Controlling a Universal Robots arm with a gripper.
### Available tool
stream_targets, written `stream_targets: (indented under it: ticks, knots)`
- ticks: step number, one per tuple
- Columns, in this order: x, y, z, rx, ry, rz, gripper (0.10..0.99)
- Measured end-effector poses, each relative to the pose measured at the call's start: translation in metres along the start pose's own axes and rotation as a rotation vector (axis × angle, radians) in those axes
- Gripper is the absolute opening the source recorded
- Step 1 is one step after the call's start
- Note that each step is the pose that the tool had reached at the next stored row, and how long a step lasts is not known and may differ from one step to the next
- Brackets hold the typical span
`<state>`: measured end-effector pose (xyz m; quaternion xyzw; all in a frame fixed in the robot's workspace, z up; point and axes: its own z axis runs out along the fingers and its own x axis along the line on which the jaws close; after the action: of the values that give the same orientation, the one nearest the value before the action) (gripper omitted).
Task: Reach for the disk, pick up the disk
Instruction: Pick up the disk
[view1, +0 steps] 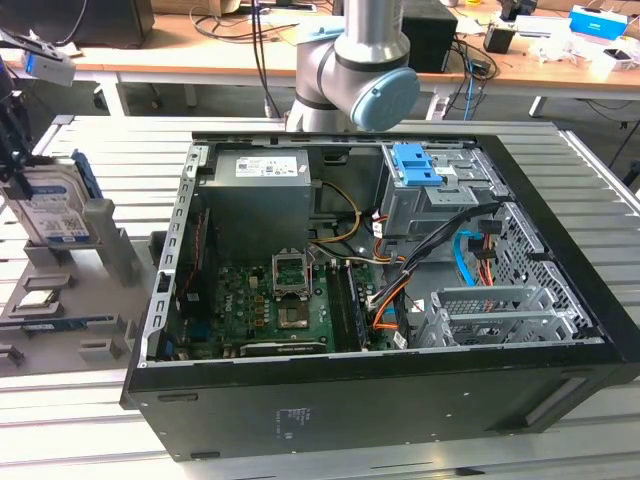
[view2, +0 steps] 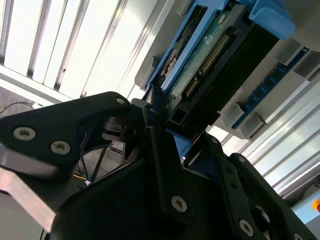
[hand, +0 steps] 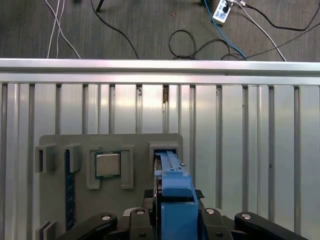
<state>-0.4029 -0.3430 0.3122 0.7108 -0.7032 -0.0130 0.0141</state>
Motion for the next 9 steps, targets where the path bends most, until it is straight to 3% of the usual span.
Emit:
stream_targets:
  ticks: [9]
  knots:
    - [0.0001,-0.0007,-0.0165,-0.001,0.0001,0.0,0.369]
